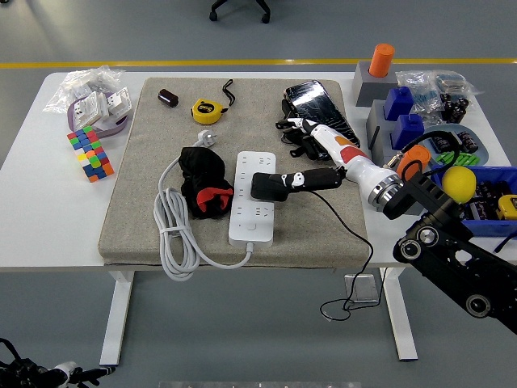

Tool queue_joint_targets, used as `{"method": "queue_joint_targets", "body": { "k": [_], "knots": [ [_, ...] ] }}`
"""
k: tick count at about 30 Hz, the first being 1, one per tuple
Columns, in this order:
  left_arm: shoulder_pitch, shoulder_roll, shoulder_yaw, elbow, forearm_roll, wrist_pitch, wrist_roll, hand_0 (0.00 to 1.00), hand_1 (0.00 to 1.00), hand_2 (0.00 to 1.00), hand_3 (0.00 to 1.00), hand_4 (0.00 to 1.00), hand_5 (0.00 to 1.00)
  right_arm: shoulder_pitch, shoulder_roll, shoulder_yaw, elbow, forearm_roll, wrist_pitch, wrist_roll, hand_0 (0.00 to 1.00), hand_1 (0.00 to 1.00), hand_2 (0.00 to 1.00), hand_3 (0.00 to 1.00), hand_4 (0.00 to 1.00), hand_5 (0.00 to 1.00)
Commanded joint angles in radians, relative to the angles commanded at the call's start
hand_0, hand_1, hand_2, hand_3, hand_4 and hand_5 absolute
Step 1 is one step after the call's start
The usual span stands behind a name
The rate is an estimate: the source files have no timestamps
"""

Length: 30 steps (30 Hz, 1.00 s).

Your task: Pull the plug out and thorw away

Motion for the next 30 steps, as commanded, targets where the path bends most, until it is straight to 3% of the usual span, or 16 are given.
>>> {"method": "queue_joint_targets", "body": {
  "k": [2, 8, 15, 25, 30],
  "knots": [
    [0.002, -0.001, -0.002, 0.0, 0.003, -0.001, 0.002, 0.532, 0.664, 0.692, 0.666, 0.826, 0.716, 0.011, 0.007, -0.016, -0.027, -0.002, -0.011, 0.004, 0.81, 0.819, 0.806, 0.857, 0.998, 0.416],
    [0.004, -0.004, -0.011, -0.005, 0.031, -0.012, 0.014, 0.53, 0.664, 0.692, 0.664, 0.82, 0.718, 0.082, 0.06, -0.124, -0.206, 0.002, -0.103, 0.035, 0.803, 0.811, 0.798, 0.844, 0.998, 0.407],
    [0.0, -0.005, -0.012, -0.009, 0.032, -0.013, 0.013, 0.532, 0.663, 0.693, 0.665, 0.814, 0.71, 0.121, 0.104, -0.193, -0.357, 0.023, -0.141, 0.046, 0.782, 0.785, 0.774, 0.803, 0.998, 0.4],
    [0.008, 0.004, -0.031, -0.008, 0.067, -0.023, 0.028, 0.532, 0.664, 0.693, 0.666, 0.816, 0.707, 0.14, 0.145, -0.268, -0.445, 0.102, -0.175, 0.057, 0.774, 0.779, 0.765, 0.792, 0.998, 0.4],
    [0.008, 0.004, -0.033, -0.01, 0.073, -0.025, 0.03, 0.533, 0.663, 0.692, 0.665, 0.817, 0.702, 0.151, 0.165, -0.284, -0.456, 0.142, -0.193, 0.061, 0.753, 0.747, 0.744, 0.774, 0.998, 0.392]
  ]
}}
